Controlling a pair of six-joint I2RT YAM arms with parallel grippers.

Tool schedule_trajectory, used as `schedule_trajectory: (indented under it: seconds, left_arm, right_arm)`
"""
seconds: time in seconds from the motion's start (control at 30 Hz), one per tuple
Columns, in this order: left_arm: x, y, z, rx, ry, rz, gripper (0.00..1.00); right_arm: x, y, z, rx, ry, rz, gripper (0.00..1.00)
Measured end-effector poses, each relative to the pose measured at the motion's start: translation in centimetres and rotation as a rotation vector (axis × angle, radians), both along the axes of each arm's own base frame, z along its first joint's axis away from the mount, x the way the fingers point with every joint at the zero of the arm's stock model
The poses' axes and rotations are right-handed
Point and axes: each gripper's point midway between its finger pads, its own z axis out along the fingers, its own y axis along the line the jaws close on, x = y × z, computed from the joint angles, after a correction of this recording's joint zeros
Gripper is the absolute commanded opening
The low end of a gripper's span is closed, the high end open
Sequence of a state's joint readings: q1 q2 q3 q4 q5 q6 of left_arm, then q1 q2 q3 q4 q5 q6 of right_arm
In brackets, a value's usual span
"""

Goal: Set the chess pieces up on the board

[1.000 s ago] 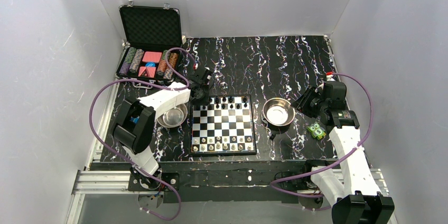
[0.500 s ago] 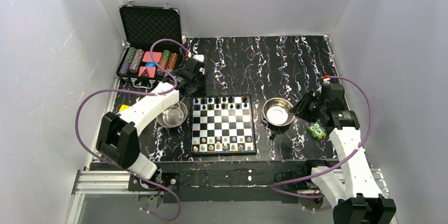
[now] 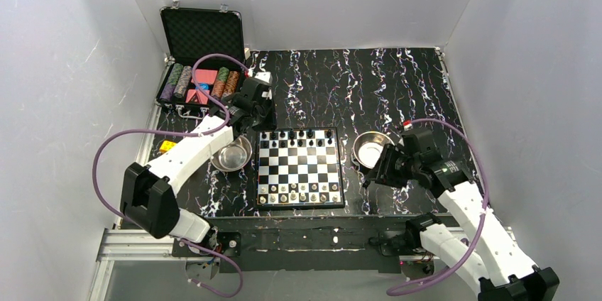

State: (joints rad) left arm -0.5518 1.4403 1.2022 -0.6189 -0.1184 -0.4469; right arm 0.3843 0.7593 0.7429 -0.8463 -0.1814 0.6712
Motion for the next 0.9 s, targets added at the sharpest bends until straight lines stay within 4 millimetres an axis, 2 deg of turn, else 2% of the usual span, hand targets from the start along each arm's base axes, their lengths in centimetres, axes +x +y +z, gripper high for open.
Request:
schedule_trajectory:
  seconds: [0.17, 0.33, 0.47, 0.9]
  left_arm:
    - [-1.1, 0.0, -0.7, -0.021, 0.021, -0.013, 0.26]
    - [-1.7, -0.3, -1.3, -0.039, 0.035, -0.033, 0.26]
    - [-2.1, -0.4, -1.9, -0.044, 0.051, -0.045, 0.26]
    - [-2.2, -0.6, -2.2, -0.057, 0.057, -0.051, 0.26]
  right_arm:
    - [-1.6, -0.2, -2.3, -0.021, 0.11, -0.057, 0.51]
    - [-1.6, -0.1, -3.1, -0.024, 0.171, -0.116, 0.53]
    - [-1.5, 0.0, -4.6, -0.049, 0.228, -0.145, 0.53]
    - [1.2, -0.5, -8.3, -0.161, 0.276, -0.23, 0.52]
